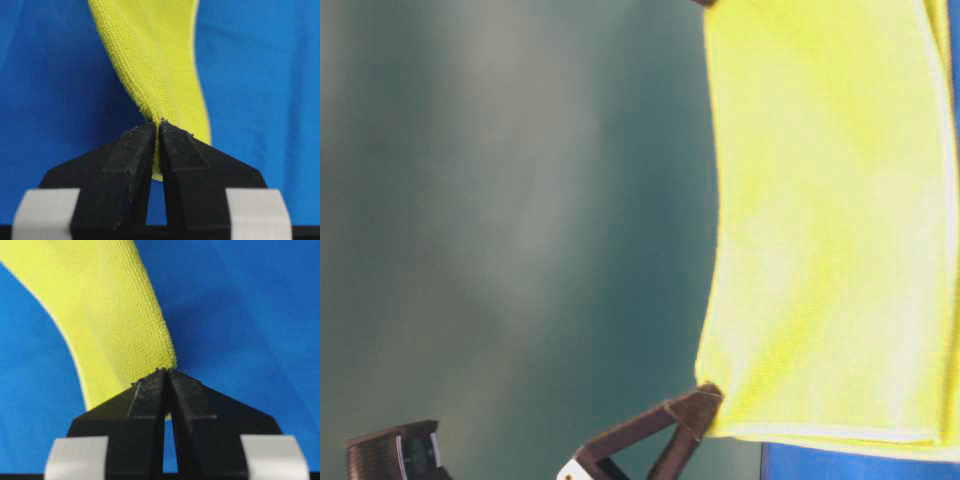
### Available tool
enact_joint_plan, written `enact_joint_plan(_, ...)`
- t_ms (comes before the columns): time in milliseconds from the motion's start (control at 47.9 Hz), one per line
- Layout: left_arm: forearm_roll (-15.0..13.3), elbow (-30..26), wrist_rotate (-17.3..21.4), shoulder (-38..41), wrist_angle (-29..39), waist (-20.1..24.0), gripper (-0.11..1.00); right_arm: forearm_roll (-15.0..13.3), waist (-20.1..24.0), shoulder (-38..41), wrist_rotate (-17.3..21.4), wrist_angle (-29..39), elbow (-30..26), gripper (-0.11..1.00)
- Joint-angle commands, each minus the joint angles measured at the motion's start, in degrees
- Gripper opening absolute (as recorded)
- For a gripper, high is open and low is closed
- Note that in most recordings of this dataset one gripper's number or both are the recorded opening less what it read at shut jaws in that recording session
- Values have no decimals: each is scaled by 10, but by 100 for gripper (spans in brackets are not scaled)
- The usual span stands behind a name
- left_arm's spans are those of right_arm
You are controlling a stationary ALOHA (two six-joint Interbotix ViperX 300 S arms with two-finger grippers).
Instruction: Fold the yellow towel.
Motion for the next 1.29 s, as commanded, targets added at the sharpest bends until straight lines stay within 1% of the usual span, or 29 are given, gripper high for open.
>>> enact_joint_plan(0,0,-11,-4,-8,-6,-4,4,-4,0,-4,0,-1,-8,2)
enact_joint_plan(125,0,-13,-4,-6,-21,-18,4,-11,-5,-1,2,-4,-11,2)
enact_joint_plan(188,0,-14,-4,-4,-34,-27,4,-19,-17,3,4,-11,-11,2)
enact_joint_plan(438,0,-28,4,20,-108,-78,4,-26,-96,33,4,-54,-32,2)
enact_joint_plan(501,0,-37,4,33,-134,-91,4,-28,-117,52,2,-73,-43,2)
enact_joint_plan(584,0,-59,5,61,-160,-106,4,-32,-134,76,-1,-91,-62,2)
enact_joint_plan(814,0,-152,11,141,-164,-142,4,-61,-152,149,-1,-129,-134,2)
enact_joint_plan(981,0,-209,44,185,-154,-162,4,-76,-155,196,-2,-130,-190,2)
enact_joint_plan(1044,0,-219,54,189,-151,-167,4,-78,-155,207,-2,-129,-202,2)
enact_joint_plan(1106,0,-223,54,192,-151,-170,4,-79,-155,212,-2,-129,-209,2)
enact_joint_plan(1273,0,-228,60,198,-152,-169,4,-81,-155,212,-2,-129,-207,2)
